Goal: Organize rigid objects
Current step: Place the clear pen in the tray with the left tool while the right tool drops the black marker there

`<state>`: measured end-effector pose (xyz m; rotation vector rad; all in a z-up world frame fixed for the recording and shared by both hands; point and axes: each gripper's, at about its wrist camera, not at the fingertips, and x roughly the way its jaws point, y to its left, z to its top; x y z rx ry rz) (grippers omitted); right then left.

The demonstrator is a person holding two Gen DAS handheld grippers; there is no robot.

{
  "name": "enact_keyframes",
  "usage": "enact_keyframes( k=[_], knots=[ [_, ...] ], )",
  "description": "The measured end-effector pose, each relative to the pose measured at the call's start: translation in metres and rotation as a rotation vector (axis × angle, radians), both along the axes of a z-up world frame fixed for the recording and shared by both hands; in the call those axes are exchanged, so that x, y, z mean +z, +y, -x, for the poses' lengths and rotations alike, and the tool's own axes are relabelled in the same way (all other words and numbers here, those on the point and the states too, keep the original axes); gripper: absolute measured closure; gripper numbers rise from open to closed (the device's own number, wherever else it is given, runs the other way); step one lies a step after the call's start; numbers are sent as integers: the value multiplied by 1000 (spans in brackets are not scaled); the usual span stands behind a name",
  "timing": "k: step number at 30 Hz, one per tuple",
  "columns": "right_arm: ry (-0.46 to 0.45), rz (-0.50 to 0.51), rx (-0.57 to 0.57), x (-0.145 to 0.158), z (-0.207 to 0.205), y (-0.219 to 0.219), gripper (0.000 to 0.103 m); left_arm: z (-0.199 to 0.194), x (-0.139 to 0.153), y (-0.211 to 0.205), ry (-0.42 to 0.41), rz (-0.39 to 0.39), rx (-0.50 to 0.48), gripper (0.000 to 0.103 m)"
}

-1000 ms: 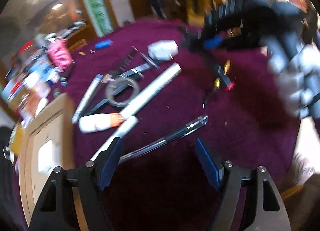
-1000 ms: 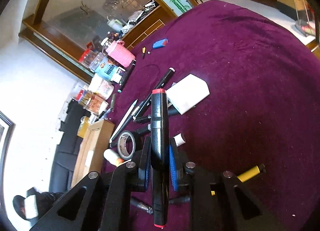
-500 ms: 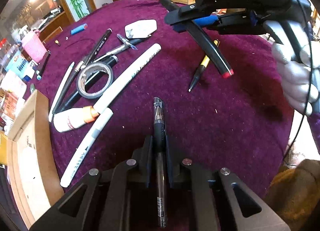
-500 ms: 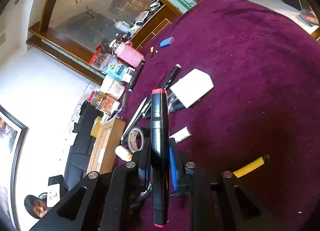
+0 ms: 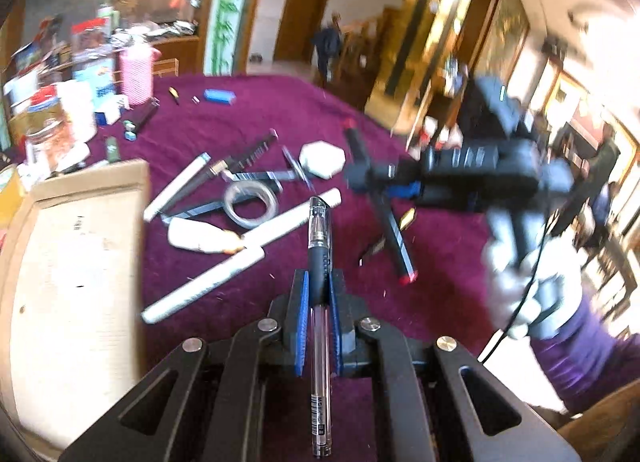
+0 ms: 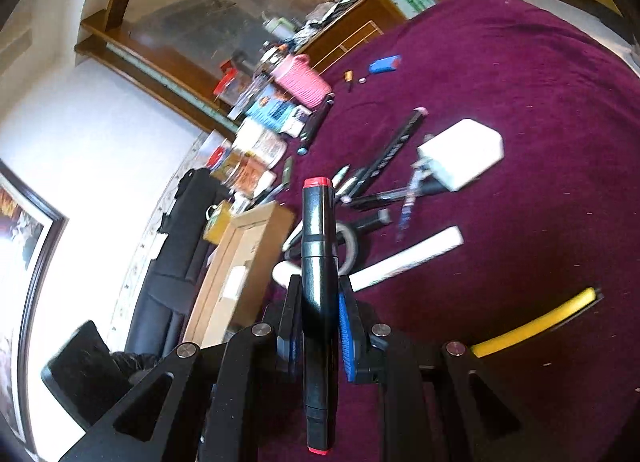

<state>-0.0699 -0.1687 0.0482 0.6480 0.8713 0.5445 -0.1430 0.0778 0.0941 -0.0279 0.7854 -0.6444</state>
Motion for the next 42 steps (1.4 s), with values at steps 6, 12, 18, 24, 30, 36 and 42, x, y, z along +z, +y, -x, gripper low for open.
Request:
enact_keyframes(
  k=[6,12,18,24,30,36,42],
  knots=[
    [-5,13,95,16,-4,47,86,-5,25,67,-20,93,131,93],
    [-14,51,192,31,-15,107,85,-25,18,131,4,44,290,93],
    [-5,99,268,33,-29,167,85,-64,-4,181,107,48,414,93],
    [42,131,293,19,-46,200,85,-110,-32,197,225,24,479,93],
    [67,165,289,10,-65,216,85,-127,-51,197,287,49,511,93],
    [123,202,264,-9,-85,232,85,-122,-50,203,268,77,542,65],
    [107,359,223,-17,-100,250,84,-94,-33,211,196,97,580,39]
  ],
)
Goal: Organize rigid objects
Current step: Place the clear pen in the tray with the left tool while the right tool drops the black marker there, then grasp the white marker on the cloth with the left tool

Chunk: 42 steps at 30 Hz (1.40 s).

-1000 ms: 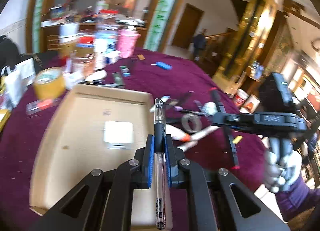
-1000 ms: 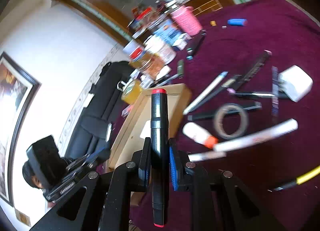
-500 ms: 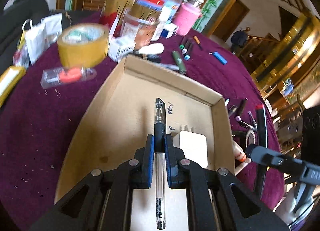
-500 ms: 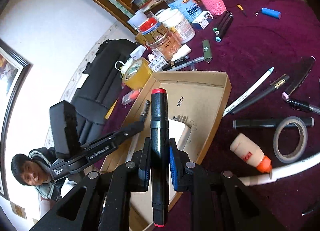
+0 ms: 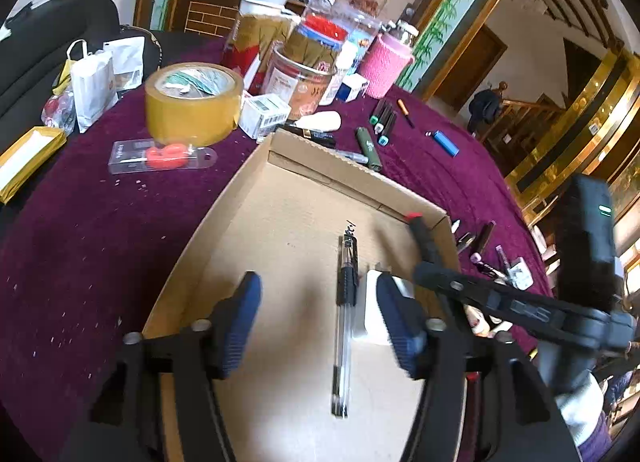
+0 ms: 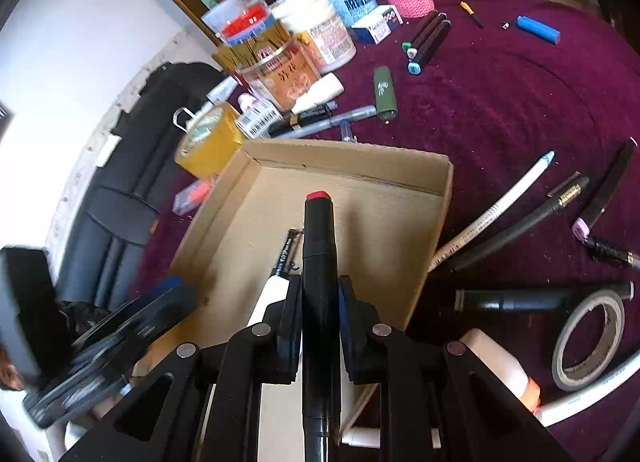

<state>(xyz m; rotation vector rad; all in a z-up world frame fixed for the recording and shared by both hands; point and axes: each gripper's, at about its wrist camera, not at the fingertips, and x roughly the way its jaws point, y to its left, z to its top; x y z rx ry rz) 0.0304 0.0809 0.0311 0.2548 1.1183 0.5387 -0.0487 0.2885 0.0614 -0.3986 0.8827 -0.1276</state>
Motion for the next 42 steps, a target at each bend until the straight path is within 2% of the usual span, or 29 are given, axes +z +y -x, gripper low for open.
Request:
enact_keyframes(
  k=[2,4,5,6,10,11,13,17,19,20,23,24,26,28,30,32,34,36,38,40,42],
  knots=[
    [1,29,-15,-3,-4,4,84,7,3,0,-4,-12,17,32],
    [-1,35,-22,-4,-6,6,76,14,6,-1,-8,-24,30,27],
    [-5,33,-29,-3,-6,5,66,17,7,-1,-10,-22,32,26],
    [-20,21,-36,1,-4,2,60,20,8,0,-11,-16,33,25],
    [-102,1,-60,27,8,-16,53,30,14,-3,-8,12,38,25],
    [-133,-3,-67,36,14,-24,47,34,18,-5,-17,15,36,25],
    [-211,9,-96,52,28,-42,39,42,26,-12,-40,19,19,24],
    [-406,53,-207,82,68,-87,26,53,39,-46,-108,30,-78,15],
    [-524,95,-280,94,94,-114,13,51,41,-72,-114,32,-148,14],
    [-584,127,-326,99,107,-127,2,49,40,-83,-109,26,-171,14],
    [-707,196,-452,97,137,-167,0,44,35,-126,-82,-28,-248,15],
    [-703,205,-473,91,138,-184,0,43,33,-140,-76,-46,-271,15],
    [-605,227,-501,78,128,-212,0,41,27,-169,-69,-97,-313,15],
    [-455,169,-537,58,110,-253,0,37,18,-195,-50,-170,-336,15],
    [-382,101,-615,41,103,-292,0,31,9,-218,-28,-242,-361,15],
    [-357,75,-669,26,97,-320,0,22,-4,-240,2,-339,-369,15],
    [-358,83,-703,15,95,-337,0,14,-16,-252,32,-384,-380,15],
    [-365,92,-729,5,98,-348,0,5,-30,-261,94,-397,-388,15],
    [-315,31,-749,-3,99,-362,0,-1,-48,-268,167,-380,-413,14],
    [-338,20,-752,0,101,-363,0,5,-53,-278,151,-416,-429,13],
    [-340,23,-730,1,101,-359,0,12,-52,-283,153,-386,-469,13]
  ],
)
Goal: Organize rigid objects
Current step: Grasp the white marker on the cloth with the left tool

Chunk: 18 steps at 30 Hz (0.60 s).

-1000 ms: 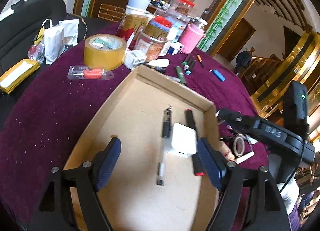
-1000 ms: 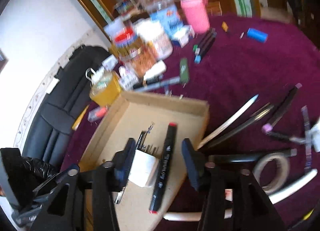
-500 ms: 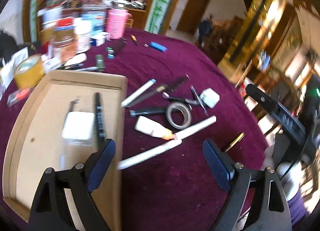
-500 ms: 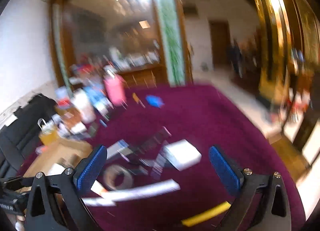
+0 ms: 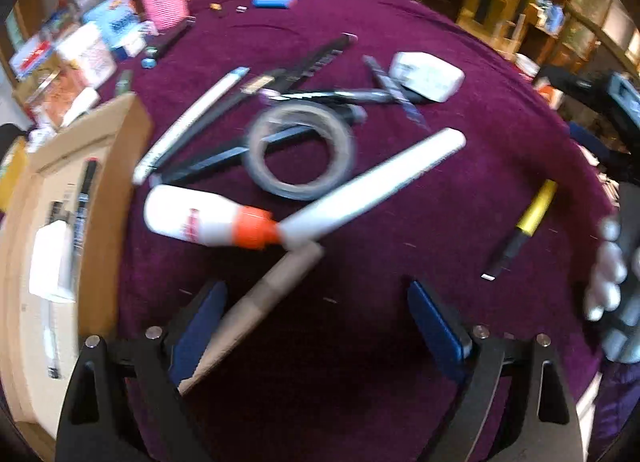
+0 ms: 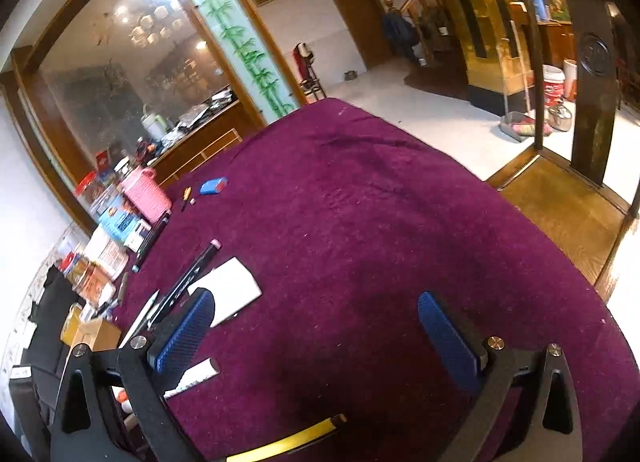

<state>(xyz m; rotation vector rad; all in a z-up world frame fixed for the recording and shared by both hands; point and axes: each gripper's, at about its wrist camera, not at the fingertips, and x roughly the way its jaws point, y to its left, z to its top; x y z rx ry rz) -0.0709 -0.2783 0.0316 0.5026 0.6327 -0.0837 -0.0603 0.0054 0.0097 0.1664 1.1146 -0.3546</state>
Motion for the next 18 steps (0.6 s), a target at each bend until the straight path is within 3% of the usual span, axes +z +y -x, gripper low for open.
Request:
enact_keyframes(
  k=[4,5,7,11,15,18],
  knots=[
    [0,26,35,-1,-1,7,0,20,8,-8,76,158,-123,13],
    [-2,22,38,-2,-1,7,0,25,11,-8,96,203,-149,18],
    [-7,-3,36,-3,1,2,0,30,21,-3,85,254,-142,20],
    [-2,-71,24,-9,2,-9,0,32,42,24,-34,233,-49,20],
    [14,-125,18,-14,0,-15,0,30,39,33,-58,198,-20,20],
    [16,-129,19,-15,0,-15,0,26,30,16,-74,126,-44,24]
  ],
)
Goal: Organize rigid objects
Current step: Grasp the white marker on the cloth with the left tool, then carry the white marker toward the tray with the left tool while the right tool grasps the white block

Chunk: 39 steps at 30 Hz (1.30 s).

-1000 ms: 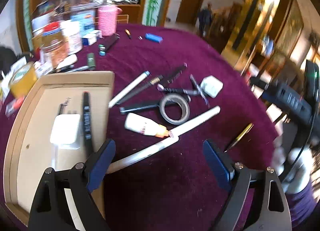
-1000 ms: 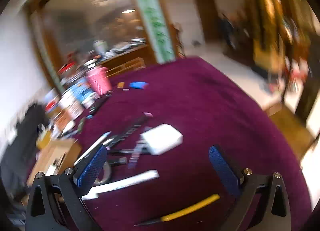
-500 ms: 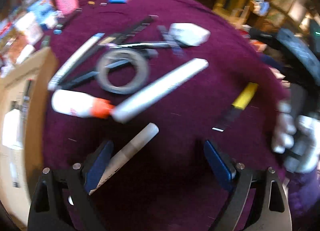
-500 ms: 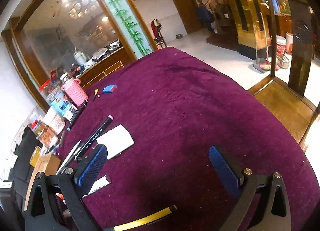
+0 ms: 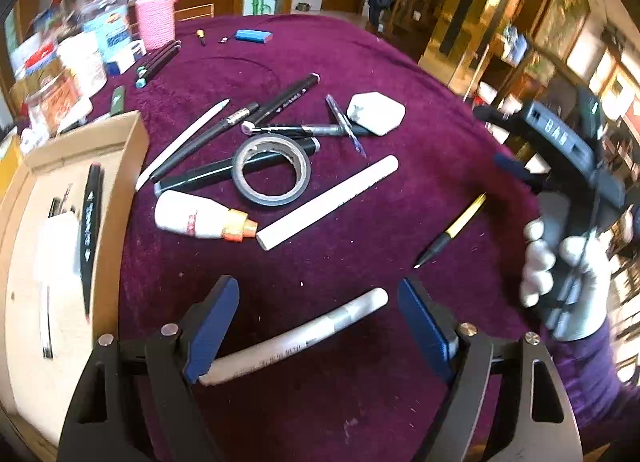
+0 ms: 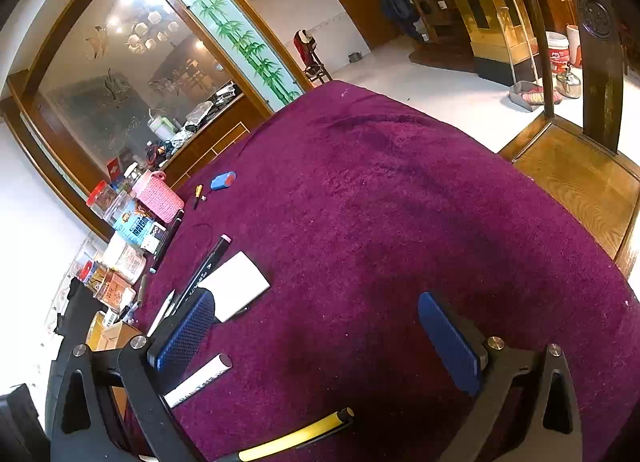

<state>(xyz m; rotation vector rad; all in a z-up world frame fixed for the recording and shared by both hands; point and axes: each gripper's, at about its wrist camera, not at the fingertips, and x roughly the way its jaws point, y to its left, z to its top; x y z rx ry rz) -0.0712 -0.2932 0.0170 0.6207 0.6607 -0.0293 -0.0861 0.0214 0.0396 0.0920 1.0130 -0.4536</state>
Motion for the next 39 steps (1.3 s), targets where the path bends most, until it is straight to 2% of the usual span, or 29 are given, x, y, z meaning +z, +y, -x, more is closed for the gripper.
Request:
enact_keyframes(
  k=[3,6,10,12,14,15,16,17,19,21,22,23,25,26,28,29,30,32,34,39],
  knots=[
    [6,6,2,0,-1,1,0,0,-13,-20,-48,-166,-55,28],
    [11,8,7,-1,-2,2,0,4,-16,-15,-11,-159,-112,28],
    [23,0,19,-3,-4,2,0,21,-24,-10,14,-211,-188,27],
    [26,-3,23,-4,-5,2,0,26,-25,-9,10,-212,-206,32],
    [27,-3,22,-4,-5,2,0,24,-23,-8,53,-158,-220,63],
    [28,-3,23,-4,-5,2,0,24,-22,-11,52,-166,-223,72],
    [29,-3,22,-4,-5,2,0,25,-21,-13,63,-157,-229,87],
    [31,-4,20,-4,-5,2,0,24,-21,-14,74,-137,-227,90],
    [34,-5,18,-5,-5,1,1,23,-21,-17,111,-78,-224,91],
    [38,-5,18,-6,-6,2,0,26,-21,-24,84,-102,-206,90],
    [39,-4,18,-6,-6,2,0,28,-23,-30,49,-119,-205,86],
    [40,-3,18,-6,-6,2,0,30,-23,-35,25,-127,-208,77],
    [42,-2,20,-6,-7,2,0,37,-25,-45,-27,-144,-200,68],
    [43,-2,20,-7,-7,2,0,40,-26,-48,-57,-151,-184,68],
    [46,-2,20,-7,-7,2,1,40,-26,-47,-60,-119,-144,70],
    [49,-1,21,-7,-7,3,1,39,-26,-43,-54,-96,-125,89],
    [52,0,22,-8,-8,3,1,37,-24,-37,-46,-65,-105,90],
    [56,2,25,-8,-8,3,1,34,-18,-17,-15,60,-56,91],
    [59,5,25,-9,-9,3,1,34,-7,5,-27,142,-13,91],
    [65,25,30,-8,-10,7,1,52,23,43,-104,248,56,91]
  ],
)
